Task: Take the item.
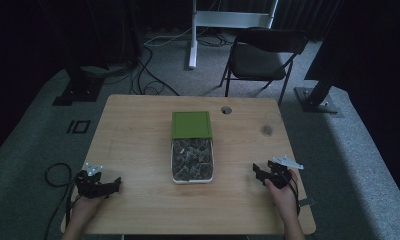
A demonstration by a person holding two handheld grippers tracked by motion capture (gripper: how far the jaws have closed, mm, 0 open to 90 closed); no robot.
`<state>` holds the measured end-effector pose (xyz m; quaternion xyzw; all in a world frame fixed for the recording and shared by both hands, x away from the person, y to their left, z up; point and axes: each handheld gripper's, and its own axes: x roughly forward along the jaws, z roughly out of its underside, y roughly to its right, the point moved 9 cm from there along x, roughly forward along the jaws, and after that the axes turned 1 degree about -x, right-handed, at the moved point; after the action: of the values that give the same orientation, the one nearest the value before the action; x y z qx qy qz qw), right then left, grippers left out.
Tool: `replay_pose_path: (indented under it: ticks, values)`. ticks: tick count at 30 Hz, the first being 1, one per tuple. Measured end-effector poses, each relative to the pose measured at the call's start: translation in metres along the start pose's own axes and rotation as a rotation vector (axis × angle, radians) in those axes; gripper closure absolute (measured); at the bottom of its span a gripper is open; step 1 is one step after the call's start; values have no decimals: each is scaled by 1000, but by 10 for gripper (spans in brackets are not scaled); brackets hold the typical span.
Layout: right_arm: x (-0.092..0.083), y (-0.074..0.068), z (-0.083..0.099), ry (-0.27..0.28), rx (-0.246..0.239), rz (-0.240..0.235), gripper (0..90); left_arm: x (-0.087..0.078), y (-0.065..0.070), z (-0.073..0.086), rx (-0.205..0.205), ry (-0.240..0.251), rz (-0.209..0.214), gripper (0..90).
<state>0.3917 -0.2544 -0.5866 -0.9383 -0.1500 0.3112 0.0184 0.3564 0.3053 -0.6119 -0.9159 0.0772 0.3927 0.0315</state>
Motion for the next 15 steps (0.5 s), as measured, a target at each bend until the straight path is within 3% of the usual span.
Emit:
replay_pose_path:
  ticks: [7,15]
  values:
    - [-11,1,18,-24,12,36,260,0,0,0,0,0,0,22]
    - [-22,-9,39,-83,-49,38,256,0,0,0,0,0,0,23]
